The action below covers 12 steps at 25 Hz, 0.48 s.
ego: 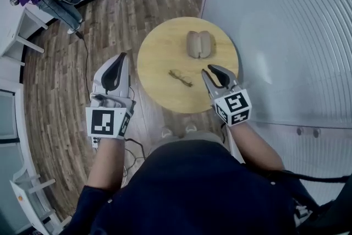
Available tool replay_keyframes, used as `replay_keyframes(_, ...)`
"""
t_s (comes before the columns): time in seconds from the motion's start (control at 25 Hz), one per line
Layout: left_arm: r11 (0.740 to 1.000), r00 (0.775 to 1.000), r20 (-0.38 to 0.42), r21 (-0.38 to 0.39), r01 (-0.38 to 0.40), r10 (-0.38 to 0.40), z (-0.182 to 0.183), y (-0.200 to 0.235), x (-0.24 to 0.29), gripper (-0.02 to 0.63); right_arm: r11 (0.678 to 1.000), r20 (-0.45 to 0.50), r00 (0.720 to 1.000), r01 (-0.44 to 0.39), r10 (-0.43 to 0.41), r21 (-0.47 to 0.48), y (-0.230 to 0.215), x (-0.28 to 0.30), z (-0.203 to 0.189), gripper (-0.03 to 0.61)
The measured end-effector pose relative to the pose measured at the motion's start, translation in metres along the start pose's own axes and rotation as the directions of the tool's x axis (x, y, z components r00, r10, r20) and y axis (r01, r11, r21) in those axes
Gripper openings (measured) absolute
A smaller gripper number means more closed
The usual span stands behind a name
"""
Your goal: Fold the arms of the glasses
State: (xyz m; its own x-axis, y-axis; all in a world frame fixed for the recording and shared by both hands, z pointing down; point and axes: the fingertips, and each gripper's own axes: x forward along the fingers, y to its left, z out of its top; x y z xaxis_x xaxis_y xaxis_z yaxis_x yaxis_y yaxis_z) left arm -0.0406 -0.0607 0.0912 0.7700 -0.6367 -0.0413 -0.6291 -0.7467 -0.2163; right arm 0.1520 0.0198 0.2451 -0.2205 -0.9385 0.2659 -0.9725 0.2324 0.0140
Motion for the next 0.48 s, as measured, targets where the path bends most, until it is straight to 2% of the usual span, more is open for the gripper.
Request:
replay_keyframes(0.2,1.000,0.999,0.032,0.005,-0.013,0.013,0.010,0.009,-0.005,0.002,0.998,0.076,0.996,0.052,-0.050,-0.029,-0.009,-0.014,0.023,0.091)
replay_keyframes(0.48,0.998,0.998,0.017,0.011,-0.054,0.054,0.006,0.026,-0.016,0.002,0.992,0.127,0.987,0.111,-0.102,-0.061,-0.026,-0.029,0.047,0.090)
